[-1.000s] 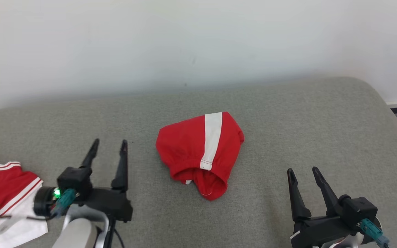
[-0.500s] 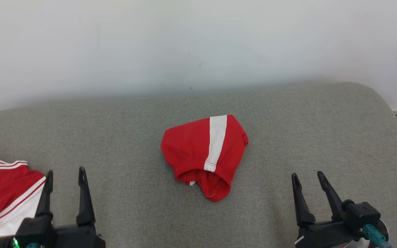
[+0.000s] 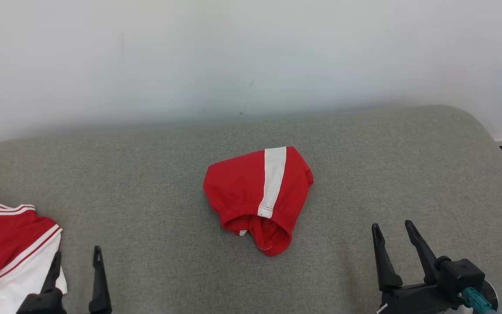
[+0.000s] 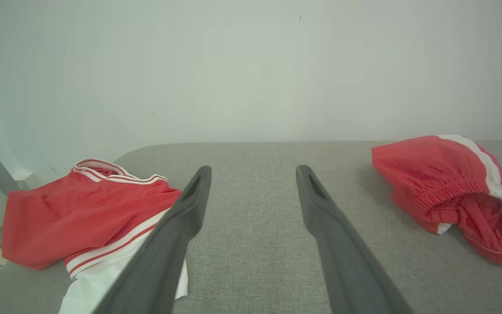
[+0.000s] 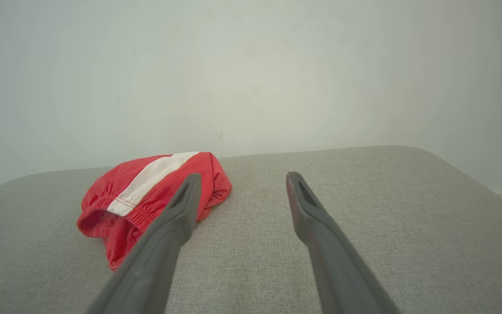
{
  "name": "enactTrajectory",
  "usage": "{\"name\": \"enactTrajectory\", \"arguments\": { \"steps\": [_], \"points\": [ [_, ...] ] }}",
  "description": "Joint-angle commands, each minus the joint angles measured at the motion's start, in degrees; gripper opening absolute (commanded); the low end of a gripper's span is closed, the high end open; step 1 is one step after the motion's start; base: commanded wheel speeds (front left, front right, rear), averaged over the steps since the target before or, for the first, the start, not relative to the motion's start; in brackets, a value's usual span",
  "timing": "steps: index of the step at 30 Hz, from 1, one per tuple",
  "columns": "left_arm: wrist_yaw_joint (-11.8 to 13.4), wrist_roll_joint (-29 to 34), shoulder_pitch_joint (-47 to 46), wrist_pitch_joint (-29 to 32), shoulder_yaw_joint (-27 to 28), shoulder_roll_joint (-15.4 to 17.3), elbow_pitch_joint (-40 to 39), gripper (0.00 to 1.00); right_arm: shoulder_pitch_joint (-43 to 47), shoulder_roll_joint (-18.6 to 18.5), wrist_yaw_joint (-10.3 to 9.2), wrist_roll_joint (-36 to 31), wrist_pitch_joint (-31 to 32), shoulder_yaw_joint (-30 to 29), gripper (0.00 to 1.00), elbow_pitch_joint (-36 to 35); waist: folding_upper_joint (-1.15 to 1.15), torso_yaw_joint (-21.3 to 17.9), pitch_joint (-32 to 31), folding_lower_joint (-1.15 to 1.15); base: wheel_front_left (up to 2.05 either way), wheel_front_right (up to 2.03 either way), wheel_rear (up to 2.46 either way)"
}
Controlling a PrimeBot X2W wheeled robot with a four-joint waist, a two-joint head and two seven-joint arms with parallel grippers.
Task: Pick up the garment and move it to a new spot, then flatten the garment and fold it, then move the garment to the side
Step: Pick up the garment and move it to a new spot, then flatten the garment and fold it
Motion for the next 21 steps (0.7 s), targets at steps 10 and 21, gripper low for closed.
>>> {"name": "enactTrajectory", "arguments": {
  "steps": [10,21],
  "points": [
    [1.0,-0.7,2.6,1.7,0.7,0.9,-3.1,1.00,1.2,-0.1,0.20,-0.6,1.3,0.0,1.00,-1.8,0.00,0.3,-0.2,0.00,0.00,0.00,0.00],
    [1.2,-0.8,2.4,2.1,-0.2,1.0,-2.9,1.00,1.5,-0.1,0.20,-0.4,1.8,-0.1,1.00,-2.5,0.00,0.4,-0.1,0.00,0.00,0.00,0.00]
  ]
}}
